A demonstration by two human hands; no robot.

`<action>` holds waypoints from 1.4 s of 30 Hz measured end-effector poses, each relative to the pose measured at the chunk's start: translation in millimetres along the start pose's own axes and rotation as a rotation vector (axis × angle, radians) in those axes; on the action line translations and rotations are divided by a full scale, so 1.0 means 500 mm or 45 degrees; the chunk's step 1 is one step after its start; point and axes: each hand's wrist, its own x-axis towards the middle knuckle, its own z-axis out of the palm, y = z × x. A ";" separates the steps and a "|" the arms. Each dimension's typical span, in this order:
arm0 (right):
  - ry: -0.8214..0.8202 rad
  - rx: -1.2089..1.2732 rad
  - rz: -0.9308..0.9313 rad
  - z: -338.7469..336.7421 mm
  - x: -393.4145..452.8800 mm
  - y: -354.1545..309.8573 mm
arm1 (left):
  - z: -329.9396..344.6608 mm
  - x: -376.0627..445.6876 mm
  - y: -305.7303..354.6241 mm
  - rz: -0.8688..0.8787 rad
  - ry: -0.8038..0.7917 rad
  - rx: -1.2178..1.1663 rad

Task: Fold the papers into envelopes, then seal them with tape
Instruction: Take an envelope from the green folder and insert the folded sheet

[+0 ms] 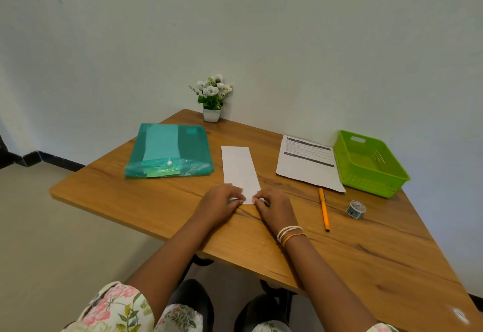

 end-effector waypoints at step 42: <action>-0.114 0.766 0.827 -0.011 0.052 -0.136 | 0.002 -0.065 0.040 0.092 0.309 0.246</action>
